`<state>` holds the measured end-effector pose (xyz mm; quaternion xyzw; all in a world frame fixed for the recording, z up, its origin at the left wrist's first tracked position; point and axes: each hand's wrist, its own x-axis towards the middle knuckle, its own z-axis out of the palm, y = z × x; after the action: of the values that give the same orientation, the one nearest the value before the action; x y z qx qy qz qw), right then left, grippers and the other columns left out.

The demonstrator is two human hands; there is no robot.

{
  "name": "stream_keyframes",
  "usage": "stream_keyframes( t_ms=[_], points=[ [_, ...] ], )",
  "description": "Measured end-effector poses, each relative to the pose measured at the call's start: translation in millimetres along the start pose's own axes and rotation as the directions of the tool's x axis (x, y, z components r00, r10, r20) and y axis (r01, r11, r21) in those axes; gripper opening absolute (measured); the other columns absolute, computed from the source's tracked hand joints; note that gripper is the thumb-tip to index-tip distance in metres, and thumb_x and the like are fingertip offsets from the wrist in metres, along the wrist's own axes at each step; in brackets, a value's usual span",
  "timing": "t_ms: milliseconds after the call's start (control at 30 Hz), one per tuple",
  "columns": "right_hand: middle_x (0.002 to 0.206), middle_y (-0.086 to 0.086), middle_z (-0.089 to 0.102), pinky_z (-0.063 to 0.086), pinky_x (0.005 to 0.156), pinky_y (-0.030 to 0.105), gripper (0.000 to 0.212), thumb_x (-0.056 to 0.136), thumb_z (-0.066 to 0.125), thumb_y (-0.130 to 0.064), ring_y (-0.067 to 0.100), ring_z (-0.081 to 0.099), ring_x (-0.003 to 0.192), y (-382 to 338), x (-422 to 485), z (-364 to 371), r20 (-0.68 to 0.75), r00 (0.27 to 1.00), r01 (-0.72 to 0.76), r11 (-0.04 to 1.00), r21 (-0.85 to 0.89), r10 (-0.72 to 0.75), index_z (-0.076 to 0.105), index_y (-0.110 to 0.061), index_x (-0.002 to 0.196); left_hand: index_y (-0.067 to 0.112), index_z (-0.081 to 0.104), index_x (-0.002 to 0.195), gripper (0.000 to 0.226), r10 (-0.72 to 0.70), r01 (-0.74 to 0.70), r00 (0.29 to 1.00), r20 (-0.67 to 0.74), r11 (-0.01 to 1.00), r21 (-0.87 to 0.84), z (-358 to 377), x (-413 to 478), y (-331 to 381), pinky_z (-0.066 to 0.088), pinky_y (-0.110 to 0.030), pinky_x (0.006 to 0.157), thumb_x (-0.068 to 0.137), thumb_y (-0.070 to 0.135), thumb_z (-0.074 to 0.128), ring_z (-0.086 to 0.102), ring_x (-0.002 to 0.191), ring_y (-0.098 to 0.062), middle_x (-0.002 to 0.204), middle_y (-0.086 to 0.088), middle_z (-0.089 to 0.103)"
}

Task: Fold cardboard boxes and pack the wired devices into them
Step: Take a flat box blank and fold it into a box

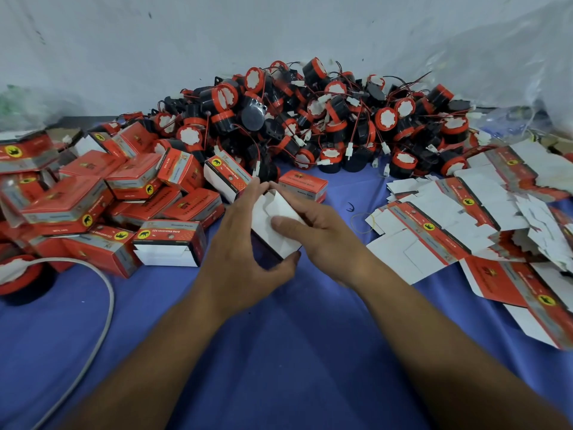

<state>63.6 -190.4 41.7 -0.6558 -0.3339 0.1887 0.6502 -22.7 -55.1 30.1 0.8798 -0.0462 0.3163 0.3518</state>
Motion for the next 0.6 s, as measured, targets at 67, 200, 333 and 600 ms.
stream_keyframes(
  t_ms=[67,200,333,600],
  points=[
    [0.134,-0.003,0.065,0.050,0.105,0.036,0.051,0.100,0.055,-0.005,0.014,0.060,0.123,0.0,0.0,1.1,-0.001,1.000,-0.013,0.998,0.059,0.013,0.050,-0.023,0.146,0.003,0.025,0.152,0.101,0.023,-0.023,1.000,-0.009,1.000,0.003,0.2,0.3,-0.9,0.031,-0.014,0.111,0.072,0.031,0.080,0.031,0.142,0.000,0.152,0.006,0.035],
    [0.129,-0.007,0.067,0.051,0.100,0.027,0.052,0.098,0.055,0.000,0.009,0.061,0.118,-0.2,0.7,1.5,-0.011,1.000,-0.007,0.993,0.115,0.009,0.051,-0.024,0.144,0.003,0.025,0.152,0.100,0.061,-0.061,0.998,-0.018,0.998,0.015,-0.1,0.1,-1.9,0.030,-0.013,0.110,0.073,0.029,0.079,0.030,0.141,0.003,0.151,0.007,0.034],
    [0.122,-0.015,0.069,0.049,0.101,0.026,0.052,0.096,0.054,0.003,0.005,0.061,0.115,-1.4,1.5,0.9,-0.014,1.000,0.002,0.994,0.113,-0.001,0.056,-0.036,0.132,-0.008,0.030,0.147,0.096,0.100,-0.098,0.994,-0.032,0.994,0.052,0.5,-0.3,-2.6,0.029,-0.012,0.111,0.072,0.025,0.080,0.032,0.141,-0.003,0.150,-0.003,0.037],
    [0.119,-0.021,0.068,0.047,0.102,0.026,0.058,0.095,0.056,0.004,0.001,0.060,0.115,-6.0,-0.2,-2.9,-0.013,1.000,-0.012,1.000,-0.029,0.012,0.054,-0.042,0.131,-0.008,0.031,0.147,0.096,0.107,-0.105,0.994,-0.021,0.990,0.090,0.7,-0.8,-4.4,0.030,-0.015,0.112,0.072,0.025,0.081,0.036,0.140,-0.013,0.149,-0.004,0.039]
  ],
)
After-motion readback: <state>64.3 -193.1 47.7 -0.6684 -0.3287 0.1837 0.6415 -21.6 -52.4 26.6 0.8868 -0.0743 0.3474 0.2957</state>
